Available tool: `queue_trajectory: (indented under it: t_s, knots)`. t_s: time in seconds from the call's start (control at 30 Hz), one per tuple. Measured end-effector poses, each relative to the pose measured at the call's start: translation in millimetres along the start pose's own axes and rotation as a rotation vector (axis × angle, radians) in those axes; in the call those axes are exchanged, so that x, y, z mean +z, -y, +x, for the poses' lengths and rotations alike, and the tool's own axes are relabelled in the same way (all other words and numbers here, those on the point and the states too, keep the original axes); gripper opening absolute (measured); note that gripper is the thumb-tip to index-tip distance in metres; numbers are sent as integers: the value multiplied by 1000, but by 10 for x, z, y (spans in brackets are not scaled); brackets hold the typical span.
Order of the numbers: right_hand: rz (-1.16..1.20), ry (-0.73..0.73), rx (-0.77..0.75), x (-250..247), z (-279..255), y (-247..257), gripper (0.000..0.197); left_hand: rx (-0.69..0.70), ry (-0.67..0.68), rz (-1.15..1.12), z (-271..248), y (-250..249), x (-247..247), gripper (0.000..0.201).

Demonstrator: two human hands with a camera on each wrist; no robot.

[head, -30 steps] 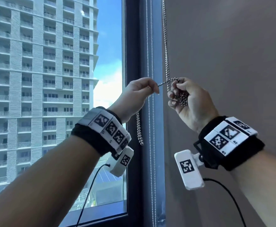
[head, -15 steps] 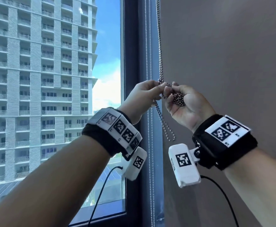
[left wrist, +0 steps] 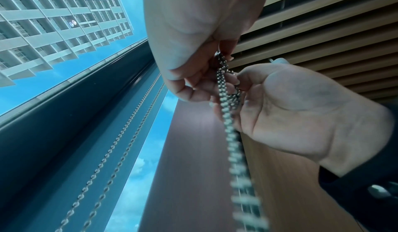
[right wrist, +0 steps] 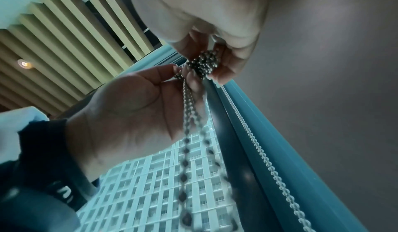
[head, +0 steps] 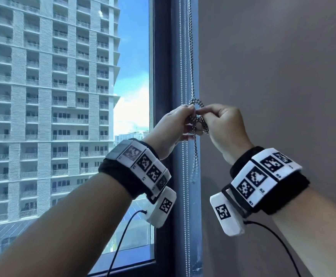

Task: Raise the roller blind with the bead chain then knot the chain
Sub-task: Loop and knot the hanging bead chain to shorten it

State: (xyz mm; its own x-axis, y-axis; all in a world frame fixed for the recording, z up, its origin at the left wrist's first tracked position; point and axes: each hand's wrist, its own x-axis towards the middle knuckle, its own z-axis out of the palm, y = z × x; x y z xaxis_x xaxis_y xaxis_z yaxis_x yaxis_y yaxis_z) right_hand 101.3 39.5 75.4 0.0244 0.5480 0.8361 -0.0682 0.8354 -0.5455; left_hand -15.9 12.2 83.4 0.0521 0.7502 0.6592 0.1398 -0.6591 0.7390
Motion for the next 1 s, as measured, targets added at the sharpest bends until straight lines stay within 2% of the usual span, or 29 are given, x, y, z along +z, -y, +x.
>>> queue_trajectory:
  t_s: [0.13,0.27,0.33,0.43,0.53,0.6,0.73,0.87,0.93,1.0]
  knots:
    - [-47,135,28,-12,3,82,35,-29,89,-27,-45,-62,11,33]
    - [187,298,213,-48,70,151,14,-69,191,-120,-75,-124,-17,34]
    - [293,331,289,-70,106,158,8,-94,235,-159,-78,-145,-41,31]
    - [402,375,396,-87,115,160,14,-112,272,-196,-87,-154,-53,29]
    - [522,333,487,-77,119,186,9,-144,293,-240,-113,-140,-34,31]
    - [525,291,465,-60,123,203,11,-155,292,-286,-132,-130,-18,34]
    - [332,278,265,-38,90,217,4,-159,277,-279,-154,-142,-33,35]
    - [218,289,137,-82,90,263,9,-162,287,-232,-186,-182,-41,37]
    - [76,287,102,-72,95,282,13,-157,294,-207,-196,-182,-34,40]
    - [-72,252,90,-47,96,287,20,-140,278,-171,-200,-168,-34,33]
